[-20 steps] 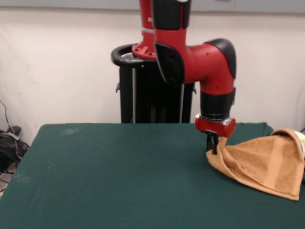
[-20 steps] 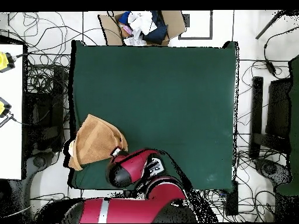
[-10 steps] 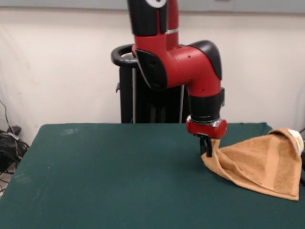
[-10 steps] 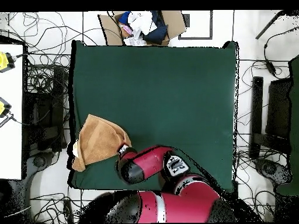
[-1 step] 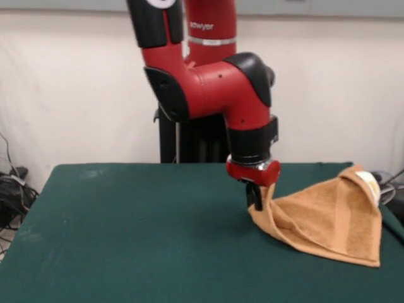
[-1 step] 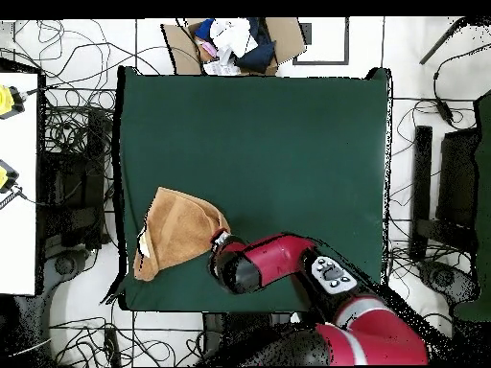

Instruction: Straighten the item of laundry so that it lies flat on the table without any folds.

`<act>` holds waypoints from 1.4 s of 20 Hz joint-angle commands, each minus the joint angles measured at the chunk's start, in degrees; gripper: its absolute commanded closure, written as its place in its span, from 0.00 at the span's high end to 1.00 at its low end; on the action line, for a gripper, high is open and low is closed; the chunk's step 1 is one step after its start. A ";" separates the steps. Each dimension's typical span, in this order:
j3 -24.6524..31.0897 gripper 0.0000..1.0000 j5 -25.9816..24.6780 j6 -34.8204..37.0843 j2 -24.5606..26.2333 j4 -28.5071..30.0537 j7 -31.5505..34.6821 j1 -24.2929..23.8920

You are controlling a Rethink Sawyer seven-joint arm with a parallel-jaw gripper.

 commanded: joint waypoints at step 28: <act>9.91 0.00 -5.49 14.07 3.82 -12.29 -29.42 -12.20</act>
